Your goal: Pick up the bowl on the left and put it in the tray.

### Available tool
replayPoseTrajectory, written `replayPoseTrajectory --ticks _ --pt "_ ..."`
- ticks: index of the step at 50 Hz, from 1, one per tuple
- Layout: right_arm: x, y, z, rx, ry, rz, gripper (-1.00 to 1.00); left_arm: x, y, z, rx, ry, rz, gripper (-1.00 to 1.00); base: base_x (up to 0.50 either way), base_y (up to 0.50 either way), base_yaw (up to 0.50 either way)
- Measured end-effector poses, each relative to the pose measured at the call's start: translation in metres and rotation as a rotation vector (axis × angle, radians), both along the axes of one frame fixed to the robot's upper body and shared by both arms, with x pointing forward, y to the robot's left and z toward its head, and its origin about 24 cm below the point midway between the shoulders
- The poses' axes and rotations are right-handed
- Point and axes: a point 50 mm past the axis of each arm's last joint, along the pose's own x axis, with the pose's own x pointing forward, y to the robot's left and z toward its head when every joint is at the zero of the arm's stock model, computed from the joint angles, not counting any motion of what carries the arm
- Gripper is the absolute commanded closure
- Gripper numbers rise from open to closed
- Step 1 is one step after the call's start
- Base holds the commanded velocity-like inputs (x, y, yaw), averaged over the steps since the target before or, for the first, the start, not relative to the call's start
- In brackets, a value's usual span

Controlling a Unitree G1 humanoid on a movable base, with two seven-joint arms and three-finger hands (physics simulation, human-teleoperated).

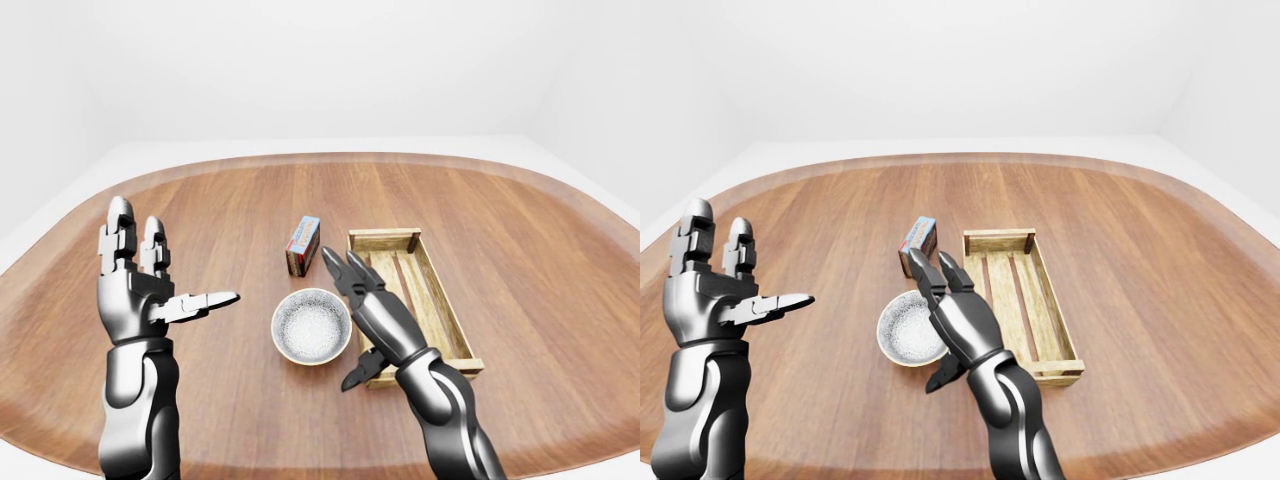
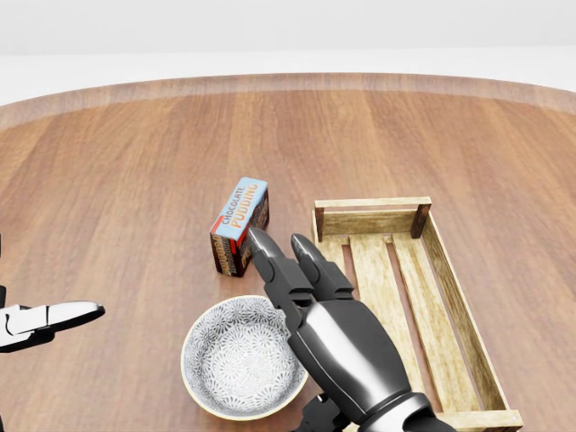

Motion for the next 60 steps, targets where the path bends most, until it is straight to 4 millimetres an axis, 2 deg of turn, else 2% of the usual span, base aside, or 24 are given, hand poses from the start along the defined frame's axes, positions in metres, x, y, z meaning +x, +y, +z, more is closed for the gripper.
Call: replayPoseTrajectory --ticks 35,60 --pt "0.012 0.016 -0.048 -0.083 0.131 -0.033 -1.00 0.000 0.000 0.000 -0.001 -0.001 0.001 -1.00 0.00 0.00 0.00" --pt "0.012 0.026 -0.071 -0.104 0.199 -0.020 -1.00 -0.001 0.000 0.001 -0.001 -0.005 0.001 -1.00 0.00 0.00 0.00"
